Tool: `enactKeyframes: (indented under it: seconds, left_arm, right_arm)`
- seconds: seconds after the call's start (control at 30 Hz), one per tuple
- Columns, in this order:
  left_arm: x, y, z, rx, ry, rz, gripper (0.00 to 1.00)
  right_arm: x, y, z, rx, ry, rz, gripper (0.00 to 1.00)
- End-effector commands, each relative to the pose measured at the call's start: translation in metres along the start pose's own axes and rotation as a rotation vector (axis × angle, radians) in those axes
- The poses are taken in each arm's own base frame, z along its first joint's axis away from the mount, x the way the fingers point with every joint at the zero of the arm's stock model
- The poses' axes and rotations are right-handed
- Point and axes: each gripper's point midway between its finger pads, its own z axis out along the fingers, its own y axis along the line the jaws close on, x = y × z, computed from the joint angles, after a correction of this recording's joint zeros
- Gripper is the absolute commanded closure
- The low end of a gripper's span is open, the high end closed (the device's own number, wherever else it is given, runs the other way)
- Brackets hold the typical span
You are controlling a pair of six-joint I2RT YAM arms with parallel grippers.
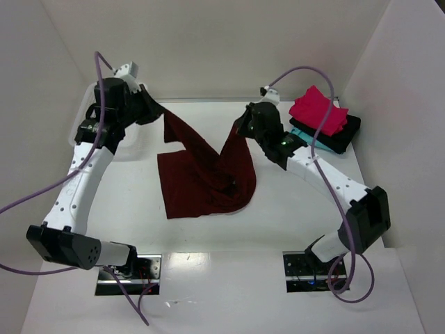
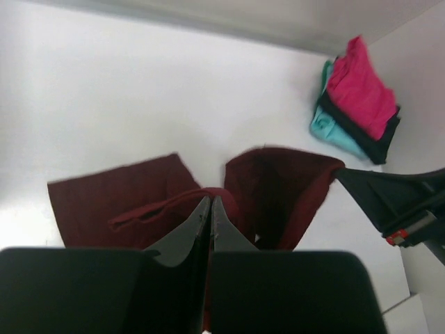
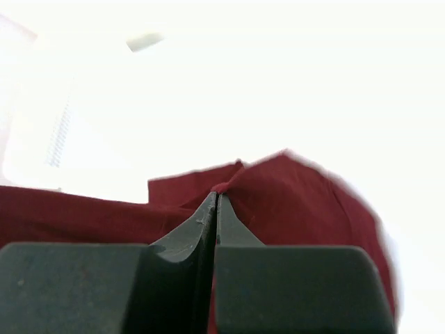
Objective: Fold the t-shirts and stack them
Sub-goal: Flatten out the tshirt
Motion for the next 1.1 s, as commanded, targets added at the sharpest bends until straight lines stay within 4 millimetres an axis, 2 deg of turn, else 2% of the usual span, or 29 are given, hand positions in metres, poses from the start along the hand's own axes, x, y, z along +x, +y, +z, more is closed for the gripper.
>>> enactKeyframes:
  seconds: [0.0,0.03,0.13,0.17,0.2,0.23,0.27,0.3,0.37,0.43,0.53,0.63,0.7,0.83,0.93,1.07]
  left_arm:
    - [-0.065,-0.03,-0.059,0.024,-0.202,0.08,1.0]
    - [-0.075,-0.037,-0.074,0.034,-0.244,0.088,1.0]
    - [-0.093,-0.054,-0.116,0.065,-0.338,0.103,1.0]
    - [-0.096,-0.057,-0.126,0.073,-0.359,0.106,1.0]
    - [-0.1,-0.06,-0.138,0.075,-0.388,0.108,1.0]
    - [-0.106,-0.065,-0.157,0.08,-0.43,0.102,1.0]
    - [-0.109,-0.069,-0.171,0.092,-0.459,0.096,1.0]
    - [-0.112,-0.072,-0.182,0.094,-0.48,0.095,1.0]
    - [-0.119,-0.079,-0.216,0.105,-0.55,0.089,1.0]
    - [-0.124,-0.081,-0.245,0.101,-0.619,0.075,1.0]
    - [-0.13,-0.08,-0.274,0.074,-0.677,0.062,1.0]
    - [-0.132,-0.078,-0.298,0.056,-0.733,0.034,1.0]
    - [-0.134,-0.072,-0.308,0.027,-0.768,0.017,1.0]
    - [-0.134,-0.066,-0.318,-0.002,-0.8,0.002,1.0]
    - [-0.136,-0.063,-0.331,-0.018,-0.838,-0.01,1.0]
    - [-0.139,-0.062,-0.35,-0.031,-0.89,-0.015,1.0]
  right_arm:
    - [-0.089,0.017,-0.05,-0.029,-0.201,-0.009,1.0]
    - [-0.112,0.023,-0.069,-0.043,-0.254,0.001,1.0]
    - [-0.151,0.033,-0.112,-0.082,-0.346,0.009,1.0]
    - [-0.162,0.033,-0.126,-0.083,-0.377,0.014,1.0]
    - [-0.178,0.035,-0.149,-0.099,-0.427,0.022,1.0]
    - [-0.189,0.033,-0.167,-0.097,-0.46,0.034,1.0]
    - [-0.198,0.032,-0.181,-0.095,-0.485,0.038,1.0]
    - [-0.21,0.029,-0.204,-0.098,-0.525,0.055,1.0]
    - [-0.221,0.023,-0.236,-0.099,-0.566,0.064,1.0]
    - [-0.238,0.014,-0.28,-0.107,-0.642,0.103,1.0]
    - [-0.237,-0.003,-0.316,-0.093,-0.661,0.115,1.0]
    - [-0.231,-0.017,-0.334,-0.082,-0.672,0.13,1.0]
    - [-0.223,-0.025,-0.337,-0.067,-0.664,0.13,1.0]
    - [-0.207,-0.031,-0.32,-0.034,-0.612,0.102,1.0]
    - [-0.19,-0.025,-0.304,-0.071,-0.549,0.096,1.0]
    - [-0.167,0.0,-0.291,-0.208,-0.445,0.072,1.0]
